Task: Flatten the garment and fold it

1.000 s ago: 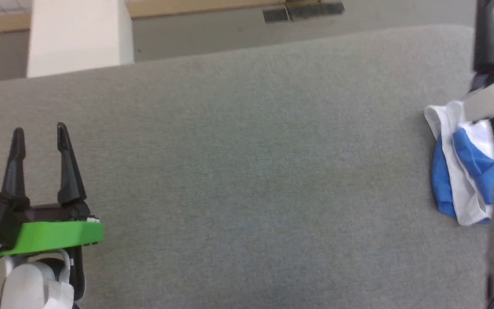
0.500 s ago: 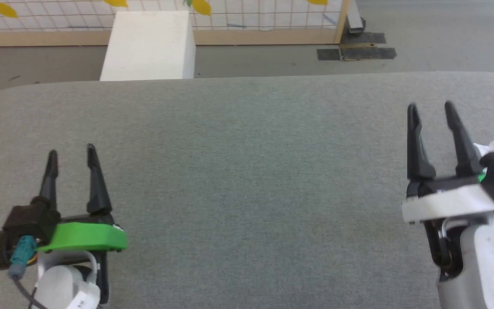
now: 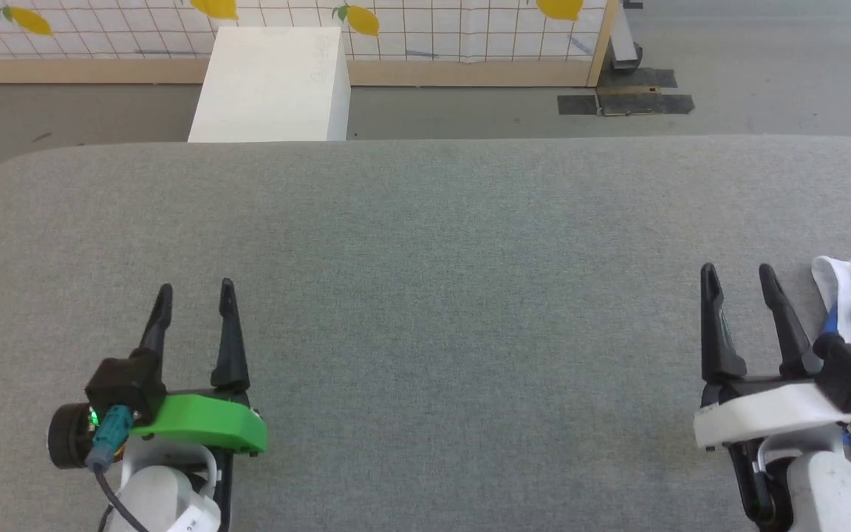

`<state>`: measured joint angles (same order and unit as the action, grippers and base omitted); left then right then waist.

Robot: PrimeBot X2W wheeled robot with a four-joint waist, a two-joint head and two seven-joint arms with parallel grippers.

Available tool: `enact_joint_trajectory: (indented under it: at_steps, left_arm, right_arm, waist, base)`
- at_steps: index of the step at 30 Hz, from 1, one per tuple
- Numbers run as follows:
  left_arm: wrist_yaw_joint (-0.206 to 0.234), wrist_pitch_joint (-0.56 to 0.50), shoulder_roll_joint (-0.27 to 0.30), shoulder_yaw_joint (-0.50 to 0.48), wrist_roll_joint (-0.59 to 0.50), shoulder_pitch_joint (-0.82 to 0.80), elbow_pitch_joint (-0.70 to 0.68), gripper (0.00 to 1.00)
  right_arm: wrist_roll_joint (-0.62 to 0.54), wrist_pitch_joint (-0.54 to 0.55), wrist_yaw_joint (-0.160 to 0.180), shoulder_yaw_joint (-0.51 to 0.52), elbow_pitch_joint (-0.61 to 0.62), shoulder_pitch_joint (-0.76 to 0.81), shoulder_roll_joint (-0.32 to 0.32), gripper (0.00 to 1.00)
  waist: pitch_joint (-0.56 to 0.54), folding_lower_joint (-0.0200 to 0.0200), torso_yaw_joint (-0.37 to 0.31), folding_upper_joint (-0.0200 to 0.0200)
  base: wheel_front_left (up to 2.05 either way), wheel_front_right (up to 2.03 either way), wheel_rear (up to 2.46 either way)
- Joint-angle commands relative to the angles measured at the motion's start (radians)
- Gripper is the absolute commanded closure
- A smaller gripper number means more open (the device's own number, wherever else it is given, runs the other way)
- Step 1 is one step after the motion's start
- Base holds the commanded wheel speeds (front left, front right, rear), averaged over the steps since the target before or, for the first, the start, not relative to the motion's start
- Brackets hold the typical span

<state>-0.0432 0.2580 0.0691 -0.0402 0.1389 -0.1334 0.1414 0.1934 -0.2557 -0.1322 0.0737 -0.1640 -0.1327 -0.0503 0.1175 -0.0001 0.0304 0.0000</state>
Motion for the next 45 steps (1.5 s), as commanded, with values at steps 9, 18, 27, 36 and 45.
enact_joint_trajectory:
  at_steps: [9,18,27,36,45]
  left_arm:
    - [-0.004,0.004,-0.008,0.03,-0.008,0.023,0.045,0.0]
    - [0.0,-0.001,-0.006,0.039,0.002,0.022,0.061,1.0]
    - [0.002,-0.015,-0.006,0.039,-0.006,0.028,0.05,1.0]
    - [0.005,-0.034,-0.007,0.039,-0.016,0.036,0.036,1.0]
    - [0.008,-0.052,-0.008,0.039,-0.026,0.044,0.021,1.0]
  right_arm:
    - [0.002,-0.006,0.002,-0.024,-0.015,0.061,0.0,0.0]
    - [0.018,0.001,0.0,-0.038,-0.017,0.056,0.0,1.0]
    - [0.007,0.015,0.0,-0.04,-0.007,0.06,0.0,1.0]
    - [-0.009,0.033,0.0,-0.043,0.006,0.066,0.0,1.0]
    - [-0.024,0.051,0.0,-0.045,0.019,0.071,0.0,1.0]
  waist:
    - [-0.014,0.0001,-0.003,0.0]
    - [-0.023,0.0001,-0.001,0.0]
    - [-0.028,0.0001,-0.003,0.0]
    - [-0.035,0.0001,-0.005,0.0]
    - [-0.042,0.0001,-0.007,0.0]
  base:
    - [0.0,0.0,0.0]
    - [0.0,0.0,0.0]
    - [0.0,0.0,0.0]
    - [0.0,0.0,0.0]
    - [0.0,0.0,0.0]
